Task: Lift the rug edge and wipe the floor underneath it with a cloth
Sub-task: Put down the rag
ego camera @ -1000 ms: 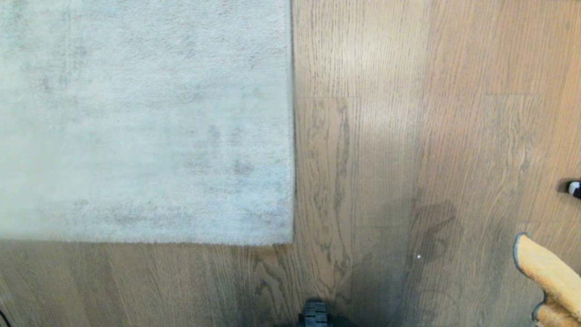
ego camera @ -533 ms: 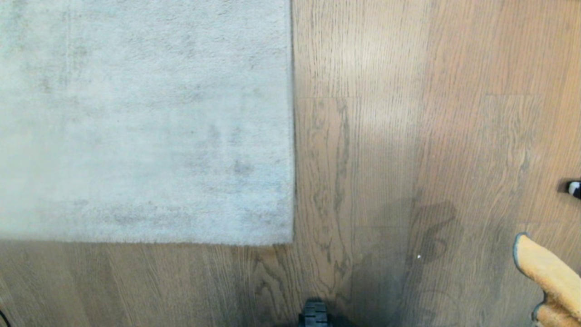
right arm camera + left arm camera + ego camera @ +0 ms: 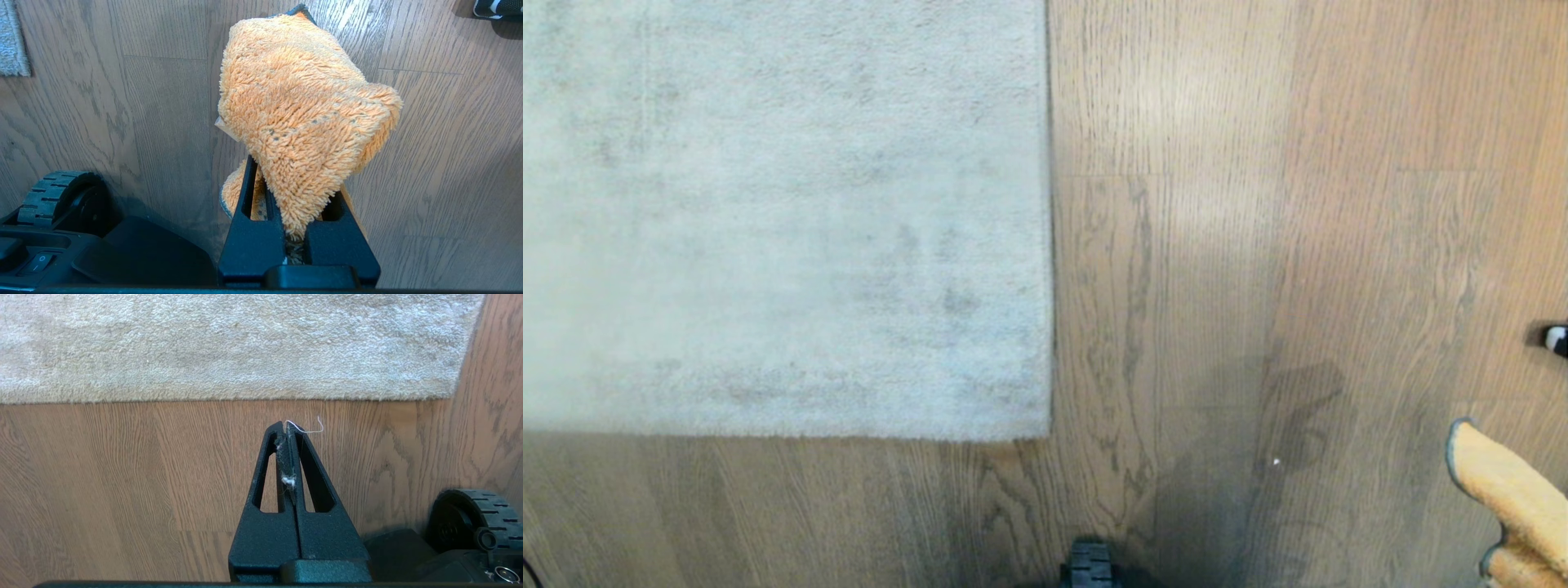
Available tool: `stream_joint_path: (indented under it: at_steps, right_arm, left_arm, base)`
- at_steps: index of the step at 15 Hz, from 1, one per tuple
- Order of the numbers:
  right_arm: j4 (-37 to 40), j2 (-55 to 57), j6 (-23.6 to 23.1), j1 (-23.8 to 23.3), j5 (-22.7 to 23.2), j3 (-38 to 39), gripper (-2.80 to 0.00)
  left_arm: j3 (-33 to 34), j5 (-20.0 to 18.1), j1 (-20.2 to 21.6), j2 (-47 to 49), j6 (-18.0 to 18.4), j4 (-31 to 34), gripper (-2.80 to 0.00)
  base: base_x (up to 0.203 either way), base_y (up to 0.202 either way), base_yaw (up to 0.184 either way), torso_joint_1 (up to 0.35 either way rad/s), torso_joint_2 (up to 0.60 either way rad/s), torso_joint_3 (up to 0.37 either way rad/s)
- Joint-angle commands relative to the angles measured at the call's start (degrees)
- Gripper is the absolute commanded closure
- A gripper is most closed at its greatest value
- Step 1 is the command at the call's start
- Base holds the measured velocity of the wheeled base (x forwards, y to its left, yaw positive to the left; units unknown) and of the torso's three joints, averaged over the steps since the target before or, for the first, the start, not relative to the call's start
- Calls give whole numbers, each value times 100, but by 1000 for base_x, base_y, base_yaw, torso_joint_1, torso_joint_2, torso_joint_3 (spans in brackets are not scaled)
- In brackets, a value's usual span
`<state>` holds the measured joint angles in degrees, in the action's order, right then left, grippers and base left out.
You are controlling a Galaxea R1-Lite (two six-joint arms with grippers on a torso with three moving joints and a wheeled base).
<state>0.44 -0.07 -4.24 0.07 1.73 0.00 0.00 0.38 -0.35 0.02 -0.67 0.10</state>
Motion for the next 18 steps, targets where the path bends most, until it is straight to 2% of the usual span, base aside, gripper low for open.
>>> stream_joint_path:
  at_steps: [1, 11, 18]
  right_arm:
    - [0, 7, -6, 1, 3, 0, 0]
    - [0, 7, -6, 1, 3, 0, 0]
    - [0, 7, -6, 1, 3, 0, 0]
  left_arm:
    - [0, 6, 0, -2, -12, -1, 0]
    - [0, 6, 0, -2, -21, -1, 0]
    - [0, 6, 0, -2, -21, -1, 0]
  base:
    - [0, 0, 0, 0, 0, 0]
    - [0, 0, 0, 0, 0, 0]
    - [0, -171, 6, 1, 3, 4]
